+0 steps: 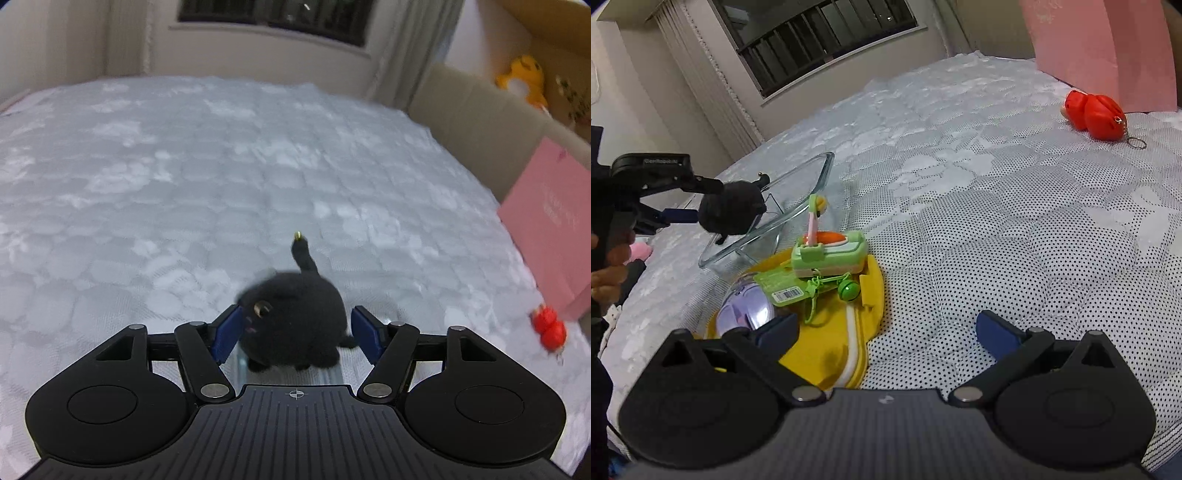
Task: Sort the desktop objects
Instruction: 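Lift the black plush cat with the left gripper toward the glass container, then lower the cat into the glass container and open the left gripper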
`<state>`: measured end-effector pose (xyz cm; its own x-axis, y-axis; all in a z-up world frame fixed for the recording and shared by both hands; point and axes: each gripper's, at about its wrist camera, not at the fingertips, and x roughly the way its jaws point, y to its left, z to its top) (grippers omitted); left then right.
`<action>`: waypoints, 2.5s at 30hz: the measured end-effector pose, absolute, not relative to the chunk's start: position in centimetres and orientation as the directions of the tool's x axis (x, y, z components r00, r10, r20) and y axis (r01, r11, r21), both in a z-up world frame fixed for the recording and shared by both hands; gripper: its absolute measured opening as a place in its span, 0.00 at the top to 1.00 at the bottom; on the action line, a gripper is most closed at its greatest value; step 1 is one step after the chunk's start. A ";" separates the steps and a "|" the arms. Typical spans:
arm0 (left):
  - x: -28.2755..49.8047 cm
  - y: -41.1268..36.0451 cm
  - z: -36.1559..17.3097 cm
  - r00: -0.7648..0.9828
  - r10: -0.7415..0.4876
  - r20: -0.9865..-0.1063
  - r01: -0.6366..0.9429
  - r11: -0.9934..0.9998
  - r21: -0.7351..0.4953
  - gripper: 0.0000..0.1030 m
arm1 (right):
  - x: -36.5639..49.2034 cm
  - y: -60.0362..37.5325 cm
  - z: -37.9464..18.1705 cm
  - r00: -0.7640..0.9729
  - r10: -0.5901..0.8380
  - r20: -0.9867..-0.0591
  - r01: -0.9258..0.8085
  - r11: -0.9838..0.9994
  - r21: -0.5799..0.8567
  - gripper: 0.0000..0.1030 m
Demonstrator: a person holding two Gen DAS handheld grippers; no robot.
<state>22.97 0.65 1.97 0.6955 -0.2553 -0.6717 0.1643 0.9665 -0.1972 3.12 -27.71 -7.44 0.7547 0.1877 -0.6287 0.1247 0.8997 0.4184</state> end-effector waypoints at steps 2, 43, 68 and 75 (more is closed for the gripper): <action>22.0 1.0 3.2 0.738 -0.255 -0.625 0.167 0.966 -0.198 0.25 | 3.1 -27.8 -7.5 0.756 0.190 -0.626 0.124 0.898 0.421 0.00; 27.9 -1.1 0.3 0.438 -0.258 -0.861 0.215 0.960 -0.178 0.36 | 2.8 -28.8 -7.0 0.774 0.232 -0.589 0.122 0.858 0.498 0.00; 21.1 -0.4 1.2 0.770 -0.241 -0.591 0.144 0.968 -0.207 0.21 | 2.9 -28.9 -7.4 0.766 0.246 -0.594 0.122 0.852 0.509 0.00; 25.3 2.2 3.9 0.560 -0.456 -0.692 0.134 0.874 -0.467 0.32 | 2.9 -28.8 -7.4 0.766 0.247 -0.594 0.120 0.852 0.509 0.00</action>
